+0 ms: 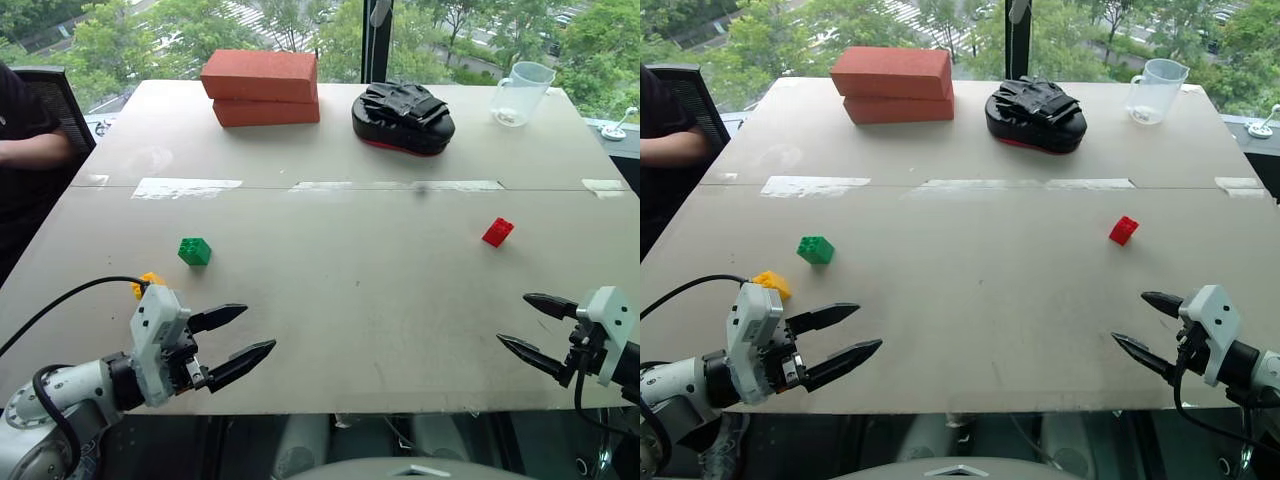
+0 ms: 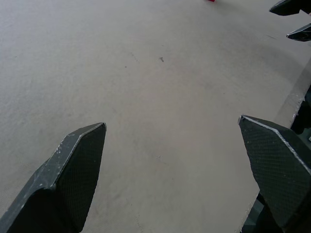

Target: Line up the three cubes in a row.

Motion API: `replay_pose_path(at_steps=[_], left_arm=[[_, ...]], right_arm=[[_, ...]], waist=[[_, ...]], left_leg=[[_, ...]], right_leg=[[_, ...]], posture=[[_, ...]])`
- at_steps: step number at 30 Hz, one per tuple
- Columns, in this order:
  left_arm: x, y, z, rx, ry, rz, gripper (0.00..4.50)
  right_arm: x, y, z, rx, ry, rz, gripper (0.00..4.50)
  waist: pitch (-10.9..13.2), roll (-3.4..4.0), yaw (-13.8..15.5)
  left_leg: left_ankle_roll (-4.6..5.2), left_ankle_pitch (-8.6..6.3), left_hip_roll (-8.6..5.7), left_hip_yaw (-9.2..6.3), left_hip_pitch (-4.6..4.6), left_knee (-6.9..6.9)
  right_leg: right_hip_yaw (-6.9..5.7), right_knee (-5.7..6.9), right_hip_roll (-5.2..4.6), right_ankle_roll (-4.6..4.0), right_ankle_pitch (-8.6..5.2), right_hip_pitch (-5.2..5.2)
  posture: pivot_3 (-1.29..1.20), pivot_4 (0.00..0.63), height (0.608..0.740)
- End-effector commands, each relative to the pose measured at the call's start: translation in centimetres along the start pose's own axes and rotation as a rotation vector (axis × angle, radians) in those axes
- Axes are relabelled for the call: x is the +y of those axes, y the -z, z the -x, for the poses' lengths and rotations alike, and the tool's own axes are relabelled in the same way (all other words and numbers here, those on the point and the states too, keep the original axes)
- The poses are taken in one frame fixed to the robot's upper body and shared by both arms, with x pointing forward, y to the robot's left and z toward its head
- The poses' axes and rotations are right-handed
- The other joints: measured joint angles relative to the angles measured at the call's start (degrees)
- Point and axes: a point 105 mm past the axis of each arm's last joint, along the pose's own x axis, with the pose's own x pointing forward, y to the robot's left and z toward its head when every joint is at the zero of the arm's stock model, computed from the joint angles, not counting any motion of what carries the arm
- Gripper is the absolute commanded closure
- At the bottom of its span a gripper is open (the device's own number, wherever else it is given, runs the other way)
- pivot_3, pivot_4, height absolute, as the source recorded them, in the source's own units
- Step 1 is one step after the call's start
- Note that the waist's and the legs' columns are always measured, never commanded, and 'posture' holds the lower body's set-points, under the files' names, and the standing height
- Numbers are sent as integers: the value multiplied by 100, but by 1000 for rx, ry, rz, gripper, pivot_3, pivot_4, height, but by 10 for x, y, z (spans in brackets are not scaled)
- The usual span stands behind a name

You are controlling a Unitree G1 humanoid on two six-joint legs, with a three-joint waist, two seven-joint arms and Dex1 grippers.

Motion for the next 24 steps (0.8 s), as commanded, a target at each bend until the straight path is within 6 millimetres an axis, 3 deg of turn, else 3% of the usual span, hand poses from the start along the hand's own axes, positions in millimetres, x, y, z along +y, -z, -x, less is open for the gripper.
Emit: replay_pose_path(at_steps=[1,4,8,16,24], left_arm=[[2,-16,-6,-90,-23,-15,31],[0,-45,-27,-241,-25,65,31],[-22,-61,-44,-226,103,7,31],[-47,-67,-57,-122,316,-196,31],[-53,-67,-59,-113,359,-264,31]], right_arm=[[-11,-14,-3,-52,94,60,0],[-27,-37,-20,-111,250,83,0],[-50,-54,-33,-98,309,29,0],[-98,-71,-64,153,192,112,0],[-122,-60,-88,303,162,78,0]], waist=[[0,0,-1],[0,0,5],[-2,-3,-7],[6,7,-15],[9,11,-26]], left_leg=[[0,0,0,0,0,-1],[0,0,-1,-5,-1,2],[0,2,1,2,0,23],[1,1,0,10,0,23],[1,1,1,20,-8,17]], right_leg=[[0,0,1,0,0,0],[-1,2,10,3,-1,0],[12,10,35,-3,7,2],[65,10,80,-21,17,-2],[76,3,85,2,29,-9]], posture=[[0,150,740],[0,150,740],[0,150,740],[0,150,740],[0,150,740]])
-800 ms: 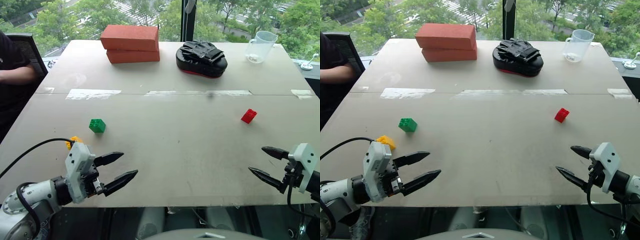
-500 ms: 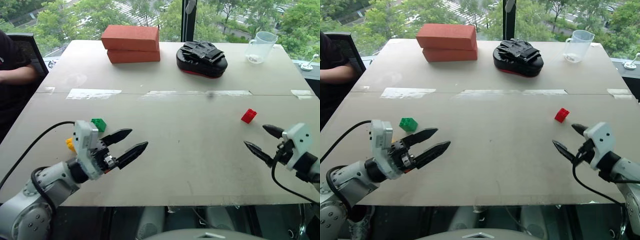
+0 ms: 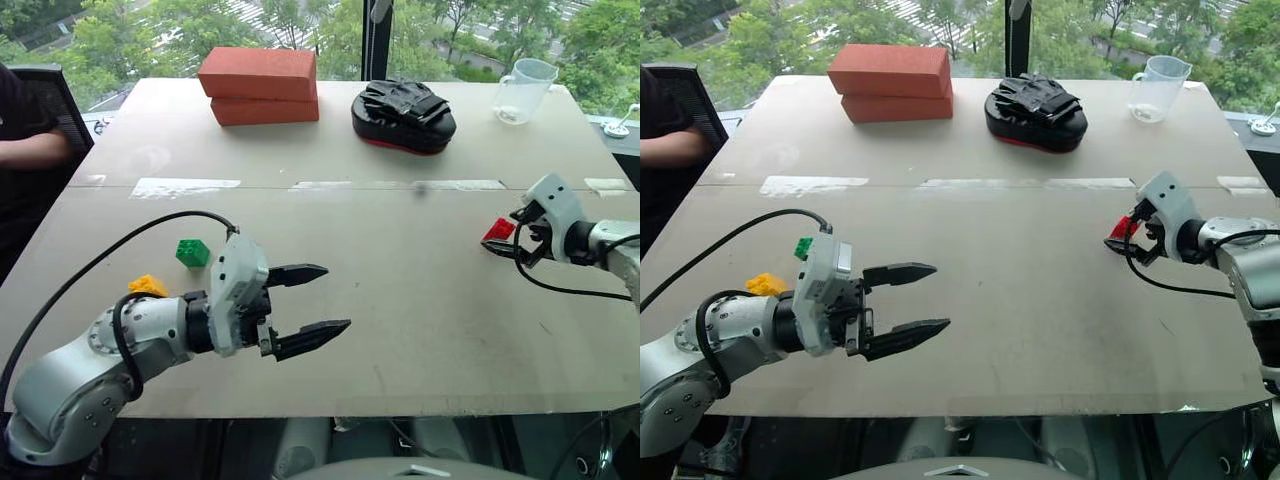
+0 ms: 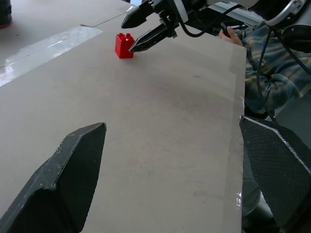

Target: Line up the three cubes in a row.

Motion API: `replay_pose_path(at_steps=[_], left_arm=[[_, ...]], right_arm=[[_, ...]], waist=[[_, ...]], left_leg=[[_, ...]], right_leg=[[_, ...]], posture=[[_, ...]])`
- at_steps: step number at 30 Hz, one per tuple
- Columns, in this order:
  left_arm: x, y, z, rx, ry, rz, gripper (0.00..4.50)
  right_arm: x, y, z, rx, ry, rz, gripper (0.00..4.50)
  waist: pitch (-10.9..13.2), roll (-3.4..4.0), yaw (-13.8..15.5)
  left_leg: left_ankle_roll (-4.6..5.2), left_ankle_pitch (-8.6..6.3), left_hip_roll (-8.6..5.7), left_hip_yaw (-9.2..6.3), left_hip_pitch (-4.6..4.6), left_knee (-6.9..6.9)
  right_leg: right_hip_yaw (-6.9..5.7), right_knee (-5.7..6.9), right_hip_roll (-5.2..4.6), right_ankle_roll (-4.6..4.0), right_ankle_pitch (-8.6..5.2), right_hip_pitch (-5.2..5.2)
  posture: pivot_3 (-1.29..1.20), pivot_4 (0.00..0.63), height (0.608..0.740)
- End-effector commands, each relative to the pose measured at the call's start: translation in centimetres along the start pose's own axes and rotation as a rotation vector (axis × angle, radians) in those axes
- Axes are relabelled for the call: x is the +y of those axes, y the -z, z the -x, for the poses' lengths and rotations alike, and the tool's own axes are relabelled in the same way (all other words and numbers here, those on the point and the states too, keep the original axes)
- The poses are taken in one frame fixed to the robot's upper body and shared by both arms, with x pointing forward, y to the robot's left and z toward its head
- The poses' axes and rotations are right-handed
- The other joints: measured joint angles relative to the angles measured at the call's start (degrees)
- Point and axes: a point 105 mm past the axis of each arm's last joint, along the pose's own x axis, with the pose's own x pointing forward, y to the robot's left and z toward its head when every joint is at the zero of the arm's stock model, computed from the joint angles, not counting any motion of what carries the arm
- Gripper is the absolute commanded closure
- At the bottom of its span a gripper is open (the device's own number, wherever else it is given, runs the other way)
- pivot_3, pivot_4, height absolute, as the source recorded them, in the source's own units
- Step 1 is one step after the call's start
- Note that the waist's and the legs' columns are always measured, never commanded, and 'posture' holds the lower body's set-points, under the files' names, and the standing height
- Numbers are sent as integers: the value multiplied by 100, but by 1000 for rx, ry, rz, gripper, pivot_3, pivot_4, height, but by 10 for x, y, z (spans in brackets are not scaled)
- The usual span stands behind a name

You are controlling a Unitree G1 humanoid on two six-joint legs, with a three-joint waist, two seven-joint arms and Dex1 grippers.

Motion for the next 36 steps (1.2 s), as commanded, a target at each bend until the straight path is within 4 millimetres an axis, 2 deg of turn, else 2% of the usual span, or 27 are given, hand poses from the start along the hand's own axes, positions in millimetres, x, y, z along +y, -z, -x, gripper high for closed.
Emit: replay_pose_path(at_steps=[1,4,5,7,10,11,12,13,16,18,20,22,23,25,28,36], left_arm=[[-7,-5,0,-3,16,-62,31],[-10,-4,1,-7,11,-60,31],[-10,-4,1,-8,7,-58,6],[-10,-3,2,-5,-5,-59,0],[-9,-4,3,-7,-17,-62,0],[-9,-4,3,-7,-20,-62,0],[-8,-4,3,-6,-24,-63,0],[-8,-4,3,-5,-28,-62,0],[-6,-3,5,0,-42,-56,0],[-6,1,9,11,-56,-47,0],[-4,4,14,32,-66,-44,0],[2,9,21,62,-83,-52,0],[4,10,24,80,-83,-61,0],[5,11,27,98,-77,-69,0],[2,14,29,119,-66,-71,0],[-3,16,32,122,-91,-66,0]], right_arm=[[-14,0,-6,31,39,30,0],[-21,2,-14,35,51,24,0],[-23,2,-16,34,57,20,246],[-24,3,-19,44,46,34,854],[-23,2,-22,38,31,47,2110],[-24,1,-22,34,31,51,2291],[-25,-1,-23,29,32,55,2979],[-23,-3,-22,22,16,63,3164],[-2,-22,-16,-40,-127,119,3154],[30,-37,-12,-82,-302,205,3154],[53,-45,-13,-97,-410,291,3154],[74,-53,-22,-112,-493,377,3154],[85,-60,-32,-123,-524,424,3154],[99,-66,-47,-131,-558,500,3154],[107,-70,-60,-119,-582,569,3154],[125,-82,-72,-129,-657,622,3154]], waist=[[0,0,-3],[-1,-2,-4],[-1,-2,-3],[0,0,4],[0,0,4],[0,0,0],[0,0,-2],[0,0,-2],[0,0,-1],[3,5,-22],[3,5,-60],[2,4,-82],[2,4,-95],[3,5,-165],[4,7,-140],[5,5,-121]], left_leg=[[0,0,0,3,3,1],[0,0,1,4,5,1],[0,0,1,5,5,1],[0,0,2,5,6,1],[0,0,1,5,6,2],[0,0,2,5,6,2],[0,0,2,5,7,2],[0,0,2,5,8,2],[0,0,2,5,7,2],[0,0,2,4,7,2],[0,0,5,5,9,1],[0,0,7,-4,9,1],[0,0,8,-5,10,1],[0,0,7,-3,14,2],[-2,1,14,-7,14,6],[-6,2,11,-13,5,14]], right_leg=[[3,0,0,0,0,1],[3,1,0,0,0,1],[4,3,0,0,0,0],[6,5,0,1,1,0],[5,6,0,1,1,0],[5,6,0,1,1,0],[5,6,1,1,1,1],[5,7,1,1,1,1],[6,7,1,1,2,1],[7,7,1,2,2,0],[9,7,2,3,2,0],[1,7,6,2,1,1],[-1,7,6,2,1,2],[-3,10,13,1,2,2],[-2,9,23,-16,12,0],[8,6,22,-10,17,2]], posture=[[0,150,740],[0,150,740],[0,150,740],[0,150,740],[0,150,740],[0,150,740],[0,150,740],[0,150,740],[0,150,740],[0,150,740],[0,150,740],[0,150,740],[0,150,740],[0,150,740],[0,150,740],[0,150,740]])
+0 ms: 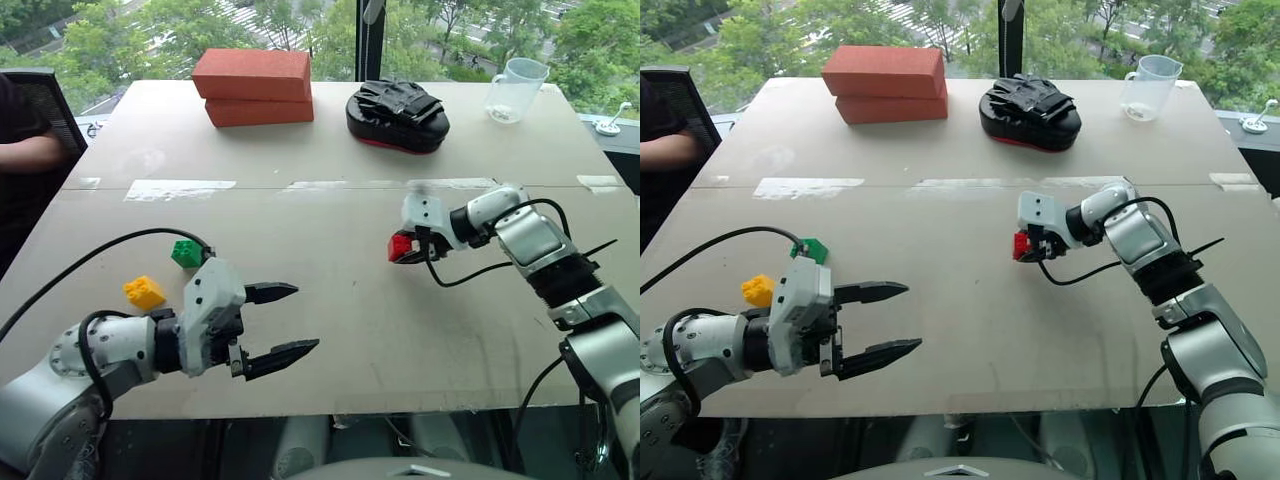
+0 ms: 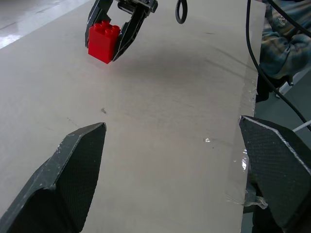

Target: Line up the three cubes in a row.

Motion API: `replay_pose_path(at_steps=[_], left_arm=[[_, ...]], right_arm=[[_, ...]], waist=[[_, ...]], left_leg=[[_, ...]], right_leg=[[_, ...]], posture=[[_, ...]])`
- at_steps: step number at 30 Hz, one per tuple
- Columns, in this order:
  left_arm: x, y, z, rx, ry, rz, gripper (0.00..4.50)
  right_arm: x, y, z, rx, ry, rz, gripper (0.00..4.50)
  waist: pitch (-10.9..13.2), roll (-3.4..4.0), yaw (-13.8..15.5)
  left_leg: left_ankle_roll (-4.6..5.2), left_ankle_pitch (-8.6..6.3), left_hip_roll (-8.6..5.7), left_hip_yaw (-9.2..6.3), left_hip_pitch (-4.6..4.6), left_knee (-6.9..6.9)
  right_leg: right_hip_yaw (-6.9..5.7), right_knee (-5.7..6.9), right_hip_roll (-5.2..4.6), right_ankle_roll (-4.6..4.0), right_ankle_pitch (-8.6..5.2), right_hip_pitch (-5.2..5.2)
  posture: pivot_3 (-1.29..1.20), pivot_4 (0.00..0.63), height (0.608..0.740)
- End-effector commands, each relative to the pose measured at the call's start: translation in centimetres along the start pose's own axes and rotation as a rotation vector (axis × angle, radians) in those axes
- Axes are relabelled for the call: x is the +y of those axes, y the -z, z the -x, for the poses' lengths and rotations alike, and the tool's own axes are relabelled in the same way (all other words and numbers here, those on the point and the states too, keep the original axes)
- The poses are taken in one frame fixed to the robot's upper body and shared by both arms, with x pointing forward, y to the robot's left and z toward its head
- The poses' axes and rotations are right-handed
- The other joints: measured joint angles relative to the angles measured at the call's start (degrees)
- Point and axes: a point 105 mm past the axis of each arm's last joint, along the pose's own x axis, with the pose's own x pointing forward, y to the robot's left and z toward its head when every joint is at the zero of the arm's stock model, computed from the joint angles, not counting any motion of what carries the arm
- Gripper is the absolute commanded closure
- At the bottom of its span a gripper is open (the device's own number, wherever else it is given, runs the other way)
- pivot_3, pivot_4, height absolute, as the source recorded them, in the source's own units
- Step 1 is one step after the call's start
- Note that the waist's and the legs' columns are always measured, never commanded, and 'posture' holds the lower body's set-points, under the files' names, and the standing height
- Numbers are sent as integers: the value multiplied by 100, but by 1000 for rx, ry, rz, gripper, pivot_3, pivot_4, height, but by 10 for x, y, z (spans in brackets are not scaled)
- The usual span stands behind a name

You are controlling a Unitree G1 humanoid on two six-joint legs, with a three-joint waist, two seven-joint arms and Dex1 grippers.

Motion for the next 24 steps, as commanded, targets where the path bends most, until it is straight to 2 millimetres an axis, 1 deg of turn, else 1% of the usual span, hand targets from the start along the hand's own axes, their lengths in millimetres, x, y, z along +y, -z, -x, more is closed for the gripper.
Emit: replay_pose_path(at_steps=[1,5,18,20,21,22,24], left_arm=[[-5,-7,2,-11,-8,-52,0],[-2,-8,5,-10,-28,-60,0],[-1,-7,5,-8,-37,-61,0],[-1,-6,5,-9,-38,-60,0],[-1,-6,5,-9,-38,-59,0],[-1,-6,5,-9,-38,-58,0],[-1,-5,5,-8,-40,-55,0]], right_arm=[[-4,-14,1,-22,-7,44,3154],[-4,-16,-7,-19,-16,35,3154],[-8,-8,-13,10,-18,23,3154],[-7,-7,-14,17,-25,20,2125],[-7,-6,-14,19,-28,18,1790],[-7,-6,-14,19,-31,17,1233],[-6,-6,-15,18,-32,18,282]], waist=[[0,0,-17],[0,1,-28],[1,2,-35],[1,2,-36],[1,2,-36],[1,2,-37],[1,2,-36]], left_leg=[[0,0,0,0,0,-3],[-1,0,1,-2,2,-4],[-1,0,0,0,4,-5],[-1,0,1,0,5,-5],[-1,0,1,0,5,-5],[-1,0,1,0,5,-5],[-1,0,1,1,5,-5]], right_leg=[[0,0,1,0,0,-1],[-1,2,3,-1,0,-1],[1,3,4,-1,1,-2],[0,4,5,-1,1,-1],[0,4,5,-1,1,-1],[1,4,6,-1,1,-1],[1,4,6,-1,1,-1]], posture=[[0,150,740],[0,150,740],[0,150,740],[0,150,740],[0,150,740],[0,150,740],[0,150,740]])
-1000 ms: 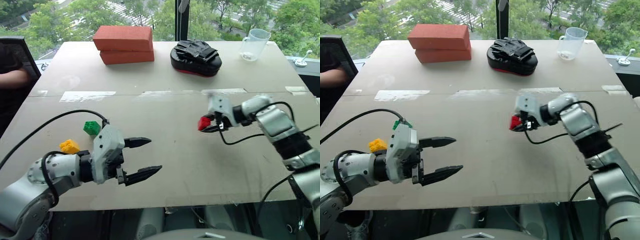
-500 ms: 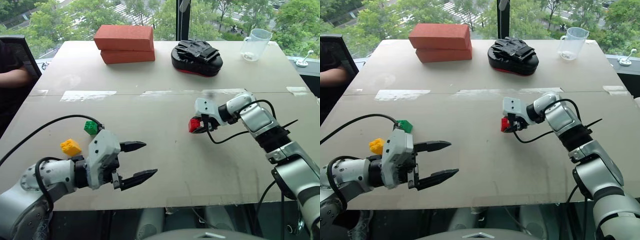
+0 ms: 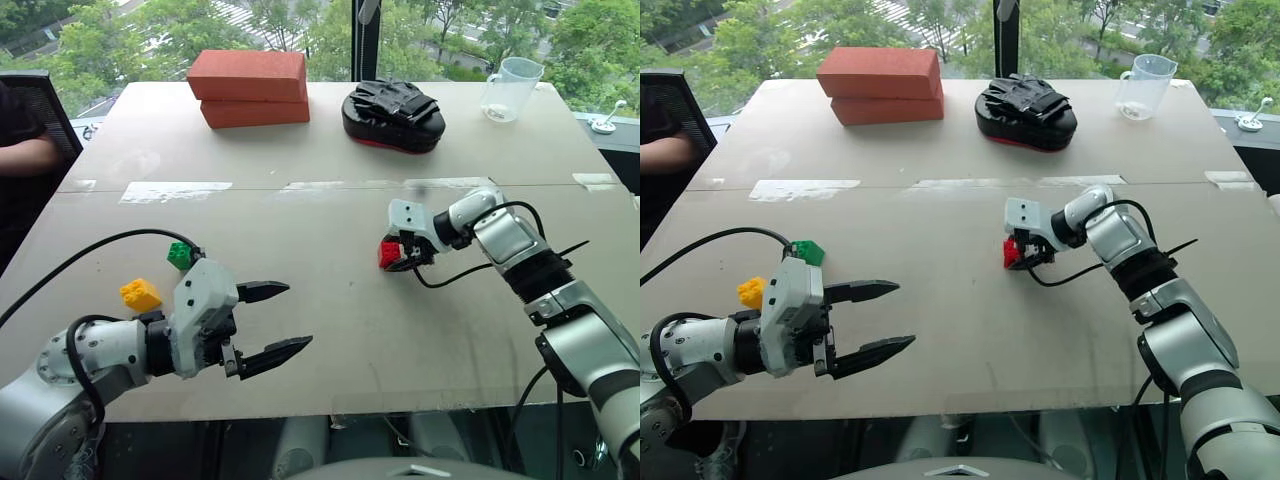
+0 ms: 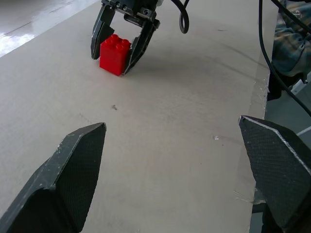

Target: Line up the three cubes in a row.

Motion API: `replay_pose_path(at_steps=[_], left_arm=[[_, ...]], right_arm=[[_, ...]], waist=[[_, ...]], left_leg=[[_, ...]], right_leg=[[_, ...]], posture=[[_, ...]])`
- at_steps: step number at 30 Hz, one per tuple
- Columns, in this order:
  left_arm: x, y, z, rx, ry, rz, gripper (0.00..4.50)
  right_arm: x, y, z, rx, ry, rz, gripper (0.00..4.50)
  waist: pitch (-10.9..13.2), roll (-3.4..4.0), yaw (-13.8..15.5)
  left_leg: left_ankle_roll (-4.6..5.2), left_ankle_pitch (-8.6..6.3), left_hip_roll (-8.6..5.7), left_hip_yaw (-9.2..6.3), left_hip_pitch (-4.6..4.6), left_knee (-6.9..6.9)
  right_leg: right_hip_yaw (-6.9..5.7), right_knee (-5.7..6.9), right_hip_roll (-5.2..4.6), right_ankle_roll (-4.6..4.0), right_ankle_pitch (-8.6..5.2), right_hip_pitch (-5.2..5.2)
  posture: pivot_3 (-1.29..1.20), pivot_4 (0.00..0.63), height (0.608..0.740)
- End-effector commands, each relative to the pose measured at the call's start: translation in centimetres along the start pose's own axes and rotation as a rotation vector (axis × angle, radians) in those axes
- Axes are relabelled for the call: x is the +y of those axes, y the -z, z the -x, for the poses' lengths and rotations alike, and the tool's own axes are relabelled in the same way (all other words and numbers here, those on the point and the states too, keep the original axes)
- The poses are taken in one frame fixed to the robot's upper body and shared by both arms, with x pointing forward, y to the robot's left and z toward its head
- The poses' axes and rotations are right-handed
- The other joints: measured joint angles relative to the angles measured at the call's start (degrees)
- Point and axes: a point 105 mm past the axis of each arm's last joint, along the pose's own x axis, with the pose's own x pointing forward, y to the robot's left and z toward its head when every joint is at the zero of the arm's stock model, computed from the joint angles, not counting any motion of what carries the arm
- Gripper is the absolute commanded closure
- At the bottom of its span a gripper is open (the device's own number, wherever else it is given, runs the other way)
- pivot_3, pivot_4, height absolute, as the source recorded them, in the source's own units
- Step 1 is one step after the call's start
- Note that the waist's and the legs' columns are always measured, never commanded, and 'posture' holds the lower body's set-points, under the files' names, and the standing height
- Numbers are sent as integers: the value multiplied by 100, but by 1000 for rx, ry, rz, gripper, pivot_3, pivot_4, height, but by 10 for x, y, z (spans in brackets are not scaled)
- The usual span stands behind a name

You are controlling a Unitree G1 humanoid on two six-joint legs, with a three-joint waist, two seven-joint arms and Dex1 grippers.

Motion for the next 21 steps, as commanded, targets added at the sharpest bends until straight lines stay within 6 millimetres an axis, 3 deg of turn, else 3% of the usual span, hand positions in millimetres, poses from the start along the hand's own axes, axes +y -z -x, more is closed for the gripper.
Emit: replay_pose_path(at_steps=[1,9,12,16,19,21], left_arm=[[-4,-7,0,-19,7,-46,0],[-1,3,6,-36,-73,23,0],[11,9,16,-86,-225,115,0],[37,17,29,-126,-497,158,0],[82,30,49,-123,-841,246,0],[102,34,56,-84,-959,262,0]], right_arm=[[-5,-13,6,-21,16,50,42],[-4,-26,24,-101,54,38,42],[4,-33,42,-182,97,-1,42],[20,-41,60,-298,162,-23,42],[45,-66,83,-563,208,-3,42],[58,-74,92,-633,246,18,42]], waist=[[0,0,1],[0,1,2],[0,0,33],[-1,-3,52],[-2,-2,115],[-4,-6,170]], left_leg=[[0,0,0,0,0,0],[0,0,2,-1,-1,-1],[0,-1,2,-2,-1,-4],[0,-2,-1,-8,-4,-4],[1,-1,-2,-15,1,-2],[1,-1,0,-23,1,3]], right_leg=[[0,0,0,0,0,0],[1,0,-1,0,0,-1],[0,-2,-4,0,0,0],[-5,-1,-16,0,0,1],[-10,4,-13,0,0,6],[-14,13,-3,0,0,7]], posture=[[0,150,740],[0,150,740],[0,150,740],[0,150,740],[0,150,740],[0,150,740]])
